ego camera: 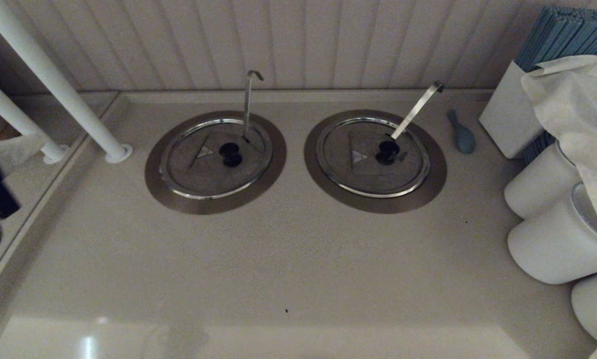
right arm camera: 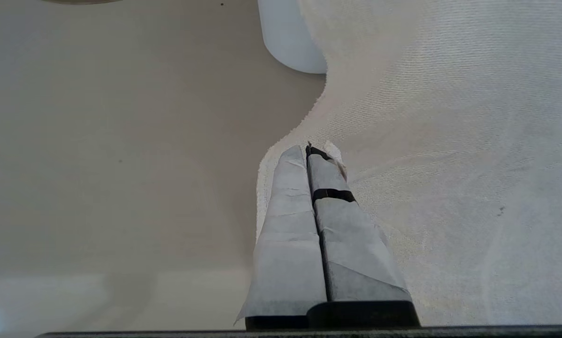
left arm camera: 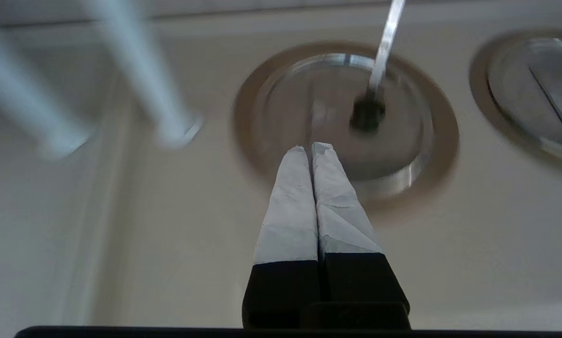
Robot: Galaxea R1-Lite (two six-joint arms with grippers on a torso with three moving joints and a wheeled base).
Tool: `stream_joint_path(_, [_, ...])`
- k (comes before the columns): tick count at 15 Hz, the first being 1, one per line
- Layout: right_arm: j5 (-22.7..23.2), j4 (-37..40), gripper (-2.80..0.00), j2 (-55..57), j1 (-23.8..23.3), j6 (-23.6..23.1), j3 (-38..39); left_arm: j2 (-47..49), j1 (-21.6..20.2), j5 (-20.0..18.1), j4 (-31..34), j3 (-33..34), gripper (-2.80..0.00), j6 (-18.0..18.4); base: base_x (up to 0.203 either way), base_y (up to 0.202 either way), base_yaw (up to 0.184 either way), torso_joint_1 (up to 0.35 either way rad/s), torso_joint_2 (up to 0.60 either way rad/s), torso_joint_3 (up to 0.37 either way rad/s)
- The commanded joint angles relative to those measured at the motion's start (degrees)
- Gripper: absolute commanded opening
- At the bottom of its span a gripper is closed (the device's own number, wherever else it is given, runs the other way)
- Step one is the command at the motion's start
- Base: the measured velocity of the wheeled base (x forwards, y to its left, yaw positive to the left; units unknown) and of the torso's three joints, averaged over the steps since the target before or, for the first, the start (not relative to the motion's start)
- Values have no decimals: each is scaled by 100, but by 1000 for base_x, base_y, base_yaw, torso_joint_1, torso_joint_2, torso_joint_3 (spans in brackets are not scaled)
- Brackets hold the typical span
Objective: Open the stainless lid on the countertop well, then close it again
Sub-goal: Open the lid
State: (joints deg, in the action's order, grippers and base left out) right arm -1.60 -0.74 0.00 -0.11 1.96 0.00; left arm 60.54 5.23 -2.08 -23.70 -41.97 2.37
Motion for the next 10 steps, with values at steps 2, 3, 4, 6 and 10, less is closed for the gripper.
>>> stream_joint_path(2, [1, -5, -280, 9, 2, -2, 0, 2761, 504, 170, -552, -1347, -280, -75, 0, 0, 0, 0, 0, 0])
stream_joint_path(3, [1, -5, -280, 9, 2, 3, 0, 3310, 665, 235, -700, -1839, -280, -106, 0, 0, 0, 0, 0, 0])
stream_joint_path(4, [-2, -5, -280, 3, 2, 1, 0, 3820, 831, 304, -844, -2262, 0, -131, 0, 0, 0, 0, 0, 0])
stream_joint_path(6, [1, -5, -280, 9, 2, 6, 0, 4519, 1046, 409, -1041, -2890, 0, -225, 0, 0, 0, 0, 0, 0])
stream_joint_path(10, [1, -5, -280, 6, 2, 6, 0, 4905, 1041, 494, -1211, -3121, 0, -494, 0, 0, 0, 0, 0, 0])
